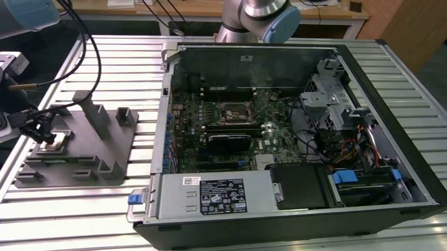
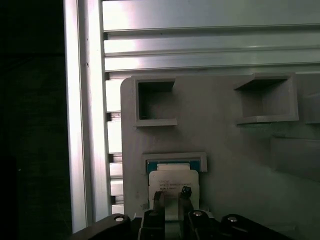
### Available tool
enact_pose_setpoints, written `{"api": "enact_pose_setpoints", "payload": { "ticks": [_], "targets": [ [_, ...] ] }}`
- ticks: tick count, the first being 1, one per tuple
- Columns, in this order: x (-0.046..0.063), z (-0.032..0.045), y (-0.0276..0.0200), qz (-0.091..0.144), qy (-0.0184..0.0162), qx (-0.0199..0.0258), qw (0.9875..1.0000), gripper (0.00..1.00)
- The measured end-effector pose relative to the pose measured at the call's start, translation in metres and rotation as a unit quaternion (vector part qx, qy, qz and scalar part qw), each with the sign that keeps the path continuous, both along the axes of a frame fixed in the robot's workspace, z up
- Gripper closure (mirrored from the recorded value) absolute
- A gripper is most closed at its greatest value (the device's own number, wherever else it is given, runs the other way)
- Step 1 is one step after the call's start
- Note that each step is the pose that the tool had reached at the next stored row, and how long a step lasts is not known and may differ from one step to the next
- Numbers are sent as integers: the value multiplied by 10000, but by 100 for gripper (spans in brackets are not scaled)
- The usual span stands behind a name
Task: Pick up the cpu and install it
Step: 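Pick up the cpu and move it towards the insertion slot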
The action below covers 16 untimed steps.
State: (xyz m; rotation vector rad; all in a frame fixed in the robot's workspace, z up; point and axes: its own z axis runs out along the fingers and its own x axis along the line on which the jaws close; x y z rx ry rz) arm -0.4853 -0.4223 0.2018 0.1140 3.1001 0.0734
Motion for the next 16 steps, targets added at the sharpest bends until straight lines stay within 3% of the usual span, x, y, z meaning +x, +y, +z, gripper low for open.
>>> {"api": "enact_pose_setpoints", "payload": {
  "ticks": [4, 5, 7, 8, 10, 12, 13, 16],
  "targets": [
    [0, 0, 0, 1, 0, 0, 10000, 59],
    [0, 0, 0, 1, 0, 0, 10000, 59],
    [0, 0, 0, 2, 0, 0, 10000, 47],
    [0, 0, 0, 2, 0, 0, 10000, 47],
    [0, 0, 0, 3, 0, 0, 10000, 36],
    [0, 0, 0, 3, 0, 0, 10000, 36],
    [0, 0, 0, 4, 0, 0, 10000, 29],
    [4, -9, 1, 70, -1, 0, 10000, 29]
  ]
}}
